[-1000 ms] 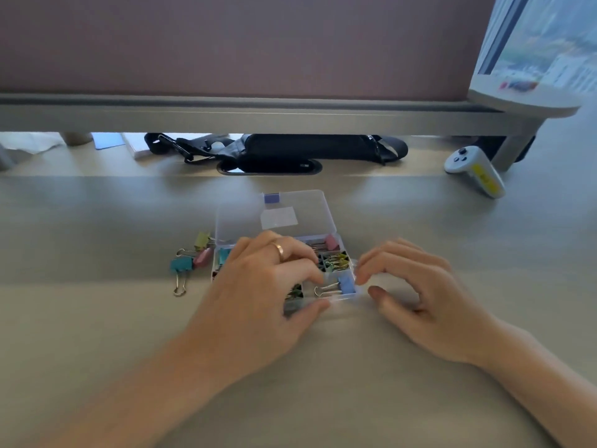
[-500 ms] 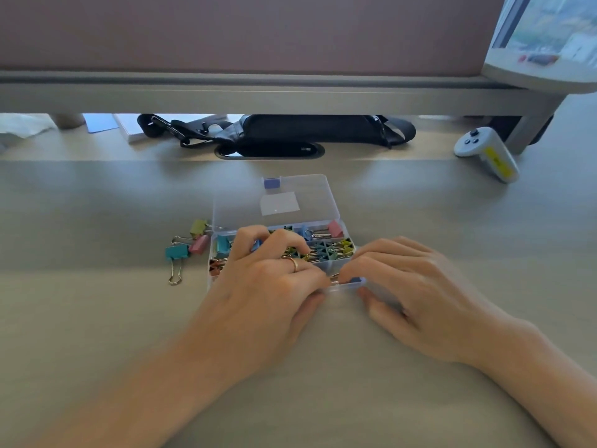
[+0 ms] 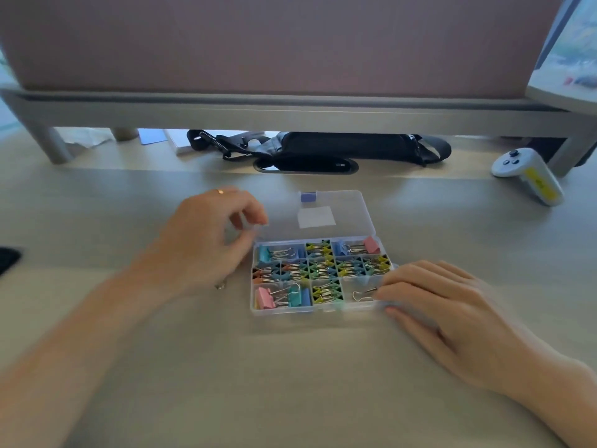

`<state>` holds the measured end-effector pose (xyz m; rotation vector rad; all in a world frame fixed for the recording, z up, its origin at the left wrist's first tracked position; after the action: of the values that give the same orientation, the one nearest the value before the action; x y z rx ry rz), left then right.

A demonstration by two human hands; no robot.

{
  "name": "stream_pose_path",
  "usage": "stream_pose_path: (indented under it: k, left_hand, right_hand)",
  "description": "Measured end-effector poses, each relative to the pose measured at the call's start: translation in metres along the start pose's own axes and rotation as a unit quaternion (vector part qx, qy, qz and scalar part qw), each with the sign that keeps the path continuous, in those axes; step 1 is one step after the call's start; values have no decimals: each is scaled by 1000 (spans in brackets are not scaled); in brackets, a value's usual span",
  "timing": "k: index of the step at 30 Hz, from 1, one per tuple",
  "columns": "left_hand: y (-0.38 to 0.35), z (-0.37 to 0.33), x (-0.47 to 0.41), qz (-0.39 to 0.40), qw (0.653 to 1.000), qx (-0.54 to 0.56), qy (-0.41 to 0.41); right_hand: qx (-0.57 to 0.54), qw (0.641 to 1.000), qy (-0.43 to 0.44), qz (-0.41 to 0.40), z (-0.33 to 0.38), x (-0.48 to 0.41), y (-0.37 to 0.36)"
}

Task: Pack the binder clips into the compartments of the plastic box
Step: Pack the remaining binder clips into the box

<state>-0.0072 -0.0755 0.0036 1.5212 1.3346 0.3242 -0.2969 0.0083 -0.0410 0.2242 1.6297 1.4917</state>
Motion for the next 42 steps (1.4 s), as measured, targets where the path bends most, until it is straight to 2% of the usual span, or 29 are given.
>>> stream_pose_path:
  k: [3, 6, 10, 17, 21, 24, 25, 27, 29, 30, 32, 34, 36, 42]
  left_hand:
    - [3, 31, 3, 120, 992, -39, 32]
    - [-5, 36, 6, 164, 985, -54, 27]
    - [-8, 37, 2, 135, 989, -49, 24]
    - [-14, 41, 1, 133, 989, -55, 25]
    - [-6, 37, 0, 127, 991, -51, 7]
    - [13, 27, -4, 78, 996, -32, 23]
    - [18, 19, -5, 50, 998, 4, 34]
    - [17, -10, -5, 15, 984, 173, 48]
    - [-2, -45, -1, 35, 932, 359, 45]
    - [-15, -59, 1, 49, 907, 417, 44]
    - [-38, -77, 5, 65, 876, 475, 61]
    - [-51, -81, 8, 69, 866, 487, 91]
    - [-56, -78, 12, 67, 871, 476, 99]
    - [-51, -75, 18, 6, 949, 316, 2]
  right_hand:
    - [-10, 1000, -8, 1, -1, -1, -2]
    - [-6, 1000, -22, 6, -2, -1, -2]
    - [-6, 1000, -13, 10, -1, -3, -1]
    - [-5, 1000, -18, -1, -2, -3, -1]
    - [-8, 999, -27, -43, -4, 0, 2]
    - [-29, 993, -53, -100, -6, 1, 6]
    - [-41, 989, -71, -127, -6, 1, 9]
    - [-85, 974, -114, -176, -7, -2, 15]
    - [-164, 955, -153, -193, -4, -11, 15]
    - [-219, 943, -171, -182, -3, -16, 12]
    - [-331, 909, -200, -154, 1, -24, 3]
    - [-401, 874, -223, -160, 0, -26, -2]
    - [-422, 857, -241, -173, -4, -25, -3]
    - [-359, 890, -224, -169, -11, -20, -9]
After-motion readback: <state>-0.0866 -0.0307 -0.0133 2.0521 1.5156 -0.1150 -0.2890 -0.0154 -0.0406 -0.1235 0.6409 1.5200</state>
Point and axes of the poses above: each hand's wrist, its own x-axis away from the middle knuckle, its own y-axis out of the back of the hand, z = x × y, the point moved 4 cm from there along -x, towards the middle knuckle, and after that the axes turned 2 degrees about -z, right-handed, at the moved point
